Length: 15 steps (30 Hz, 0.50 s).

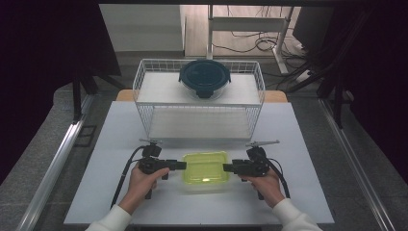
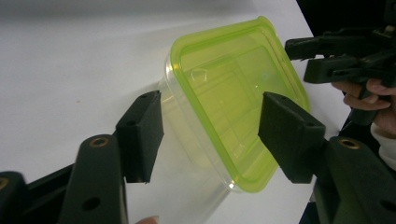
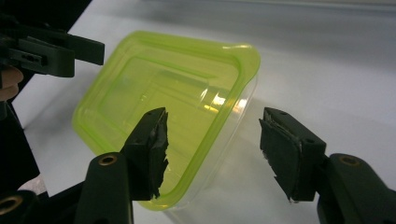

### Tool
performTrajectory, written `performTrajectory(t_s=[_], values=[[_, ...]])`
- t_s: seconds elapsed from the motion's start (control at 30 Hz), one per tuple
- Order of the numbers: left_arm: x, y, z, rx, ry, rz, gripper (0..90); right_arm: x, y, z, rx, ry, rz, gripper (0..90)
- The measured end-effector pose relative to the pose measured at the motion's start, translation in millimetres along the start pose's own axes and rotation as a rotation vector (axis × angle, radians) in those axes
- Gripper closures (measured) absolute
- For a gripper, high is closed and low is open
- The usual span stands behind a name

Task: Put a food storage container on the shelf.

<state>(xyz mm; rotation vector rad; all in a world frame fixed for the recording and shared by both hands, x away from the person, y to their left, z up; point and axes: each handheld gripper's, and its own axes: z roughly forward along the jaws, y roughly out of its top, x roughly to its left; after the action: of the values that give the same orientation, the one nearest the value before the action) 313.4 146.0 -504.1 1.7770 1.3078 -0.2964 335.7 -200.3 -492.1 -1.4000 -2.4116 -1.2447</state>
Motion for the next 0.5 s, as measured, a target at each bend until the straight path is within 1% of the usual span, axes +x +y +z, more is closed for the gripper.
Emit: performTrajectory(t_s=[0.1, 0.2, 0.3, 0.37, 0.43, 0.5], values=[[1.1, -0.6, 4.8, 0.017, -0.006, -0.006, 41.9, -1.8, -0.7, 3.0, 0.009, -0.002, 0.01, 41.1], [1.3, -1.6, 7.4, 0.019, -0.016, -0.022, 42.6, -2.9, -0.6, 2.5, 0.01, 0.012, 0.027, 43.1], [0.3, -2.7, 11.5, 0.029, -0.019, -0.027, 44.4, -4.1, -1.1, 3.5, 0.017, 0.025, 0.036, 46.0], [0.0, -3.3, 13.3, 0.037, -0.013, -0.029, 46.3, -5.1, -1.8, 5.3, 0.022, 0.033, 0.047, 47.7], [-0.1, -3.8, 14.7, 0.045, -0.015, -0.042, 48.1, -6.2, -2.6, 7.1, 0.032, 0.053, 0.067, 50.5], [-0.3, -4.4, 16.7, 0.049, -0.028, -0.05, 51.4, -7.0, -3.0, 8.3, 0.036, 0.073, 0.08, 52.5]])
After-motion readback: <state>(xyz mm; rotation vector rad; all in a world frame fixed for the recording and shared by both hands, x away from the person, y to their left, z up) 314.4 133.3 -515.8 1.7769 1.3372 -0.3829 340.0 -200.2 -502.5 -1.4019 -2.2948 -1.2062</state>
